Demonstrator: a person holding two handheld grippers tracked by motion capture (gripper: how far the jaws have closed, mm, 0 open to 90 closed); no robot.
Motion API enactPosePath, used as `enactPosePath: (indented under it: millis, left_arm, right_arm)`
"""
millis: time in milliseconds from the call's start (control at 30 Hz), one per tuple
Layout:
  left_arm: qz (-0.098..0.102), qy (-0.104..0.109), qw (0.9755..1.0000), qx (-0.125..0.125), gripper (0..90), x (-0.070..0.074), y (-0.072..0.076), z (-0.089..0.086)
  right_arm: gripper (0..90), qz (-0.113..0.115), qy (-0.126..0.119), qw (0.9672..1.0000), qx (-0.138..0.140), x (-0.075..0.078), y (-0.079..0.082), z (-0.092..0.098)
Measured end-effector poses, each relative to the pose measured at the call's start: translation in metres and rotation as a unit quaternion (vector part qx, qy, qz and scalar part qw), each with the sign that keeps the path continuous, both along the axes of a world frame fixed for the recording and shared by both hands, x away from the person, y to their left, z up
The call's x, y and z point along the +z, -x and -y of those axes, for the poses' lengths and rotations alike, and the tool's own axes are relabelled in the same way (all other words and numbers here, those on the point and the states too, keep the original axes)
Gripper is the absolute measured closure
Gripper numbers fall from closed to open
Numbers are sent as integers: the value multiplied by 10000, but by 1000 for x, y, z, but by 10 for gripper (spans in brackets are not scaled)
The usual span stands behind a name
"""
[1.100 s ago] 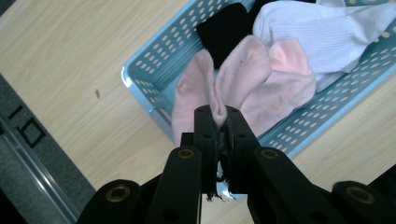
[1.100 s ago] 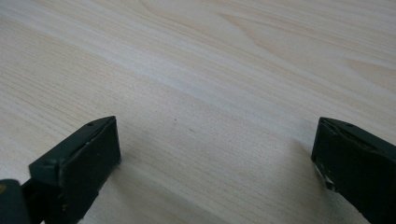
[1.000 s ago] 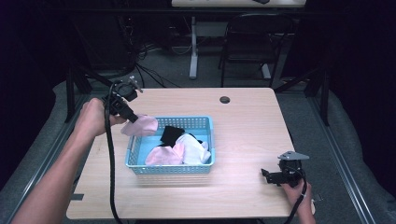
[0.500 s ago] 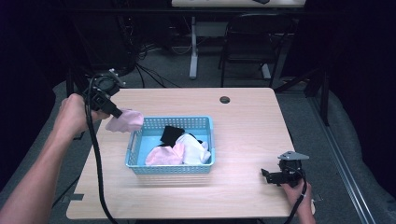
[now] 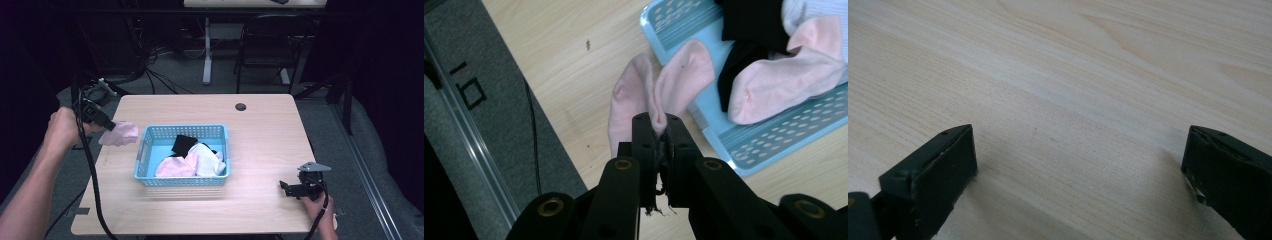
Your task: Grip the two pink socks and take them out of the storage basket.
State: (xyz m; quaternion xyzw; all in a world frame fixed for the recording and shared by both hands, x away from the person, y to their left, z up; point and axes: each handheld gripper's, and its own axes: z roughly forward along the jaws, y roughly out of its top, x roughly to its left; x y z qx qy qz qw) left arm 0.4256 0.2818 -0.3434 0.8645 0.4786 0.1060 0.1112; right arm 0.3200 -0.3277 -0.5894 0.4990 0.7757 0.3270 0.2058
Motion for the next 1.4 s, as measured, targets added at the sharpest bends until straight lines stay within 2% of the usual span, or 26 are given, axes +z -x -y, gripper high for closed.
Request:
enactPosePath:
  millis: [133,333,367,400,533,567,600,633,667,733,767,800,833,867,900,967,1000,1100,1133,1167,1300,1400]
  left_arm:
    - [-7,22,9999,138,857,-3,0,-9]
    - [-59,-28,9994,347,858,-17,-4,-22]
    - [-134,-16,9991,398,858,-26,-5,-26]
    - [-134,-16,9991,398,858,-26,-5,-26]
    - [-266,-3,9987,445,858,-44,-9,-32]
    - [-312,30,9984,469,858,-53,-11,-35]
    - [-312,30,9984,469,858,-53,-11,-35]
    - [-418,46,9979,498,858,-64,-13,-38]
    - [-418,46,9979,498,858,-64,-13,-38]
    - [-539,115,9970,549,858,-75,-15,-41]
    - [-609,150,9964,579,858,-86,-17,-45]
    - [-609,150,9964,579,858,-86,-17,-45]
    - [-685,197,9955,618,858,-97,-20,-47]
    - [-685,197,9955,618,858,-97,-20,-47]
    - [-746,233,9951,614,858,-108,-23,-48]
    - [-835,275,9941,639,858,-118,-26,-47]
    - [-835,275,9941,639,858,-118,-26,-47]
    - [-921,298,9931,664,858,-132,-31,-47]
    - [-978,309,9925,663,858,-137,-33,-47]
    - [-1067,419,9908,716,858,-145,-36,-47]
    - [-1092,490,9897,786,857,-152,-41,-45]
    - [-1096,468,9893,838,857,-155,-43,-43]
  right_arm:
    - [7,1,5,10000,-1,0,0,0]
    - [7,-2,1,10000,-1,0,0,0]
    - [7,2,1,10000,-1,0,0,0]
    - [7,2,1,10000,-1,0,0,0]
    - [7,0,2,10000,-2,0,0,0]
    - [8,2,0,10000,-3,0,0,0]
    - [8,2,0,10000,-3,0,0,0]
    - [8,-2,19,10000,-3,0,0,0]
    - [8,-2,19,10000,-3,0,0,0]
    - [8,-7,23,10000,-5,0,0,0]
    - [8,-6,23,10000,-3,0,0,0]
    - [8,-6,23,10000,-3,0,0,0]
    - [8,-7,23,10000,-2,0,0,0]
    - [8,-7,23,10000,-2,0,0,0]
    - [8,-3,16,10000,-6,0,0,0]
    - [8,5,-1,10000,-9,0,0,0]
    - [8,5,-1,10000,-9,0,0,0]
    - [8,2,2,10000,-7,0,0,0]
    - [8,2,0,10000,-5,0,0,0]
    - [8,-5,3,10000,-4,0,0,0]
    - [8,-5,4,10000,-4,0,0,0]
    - [8,0,3,10000,-4,0,0,0]
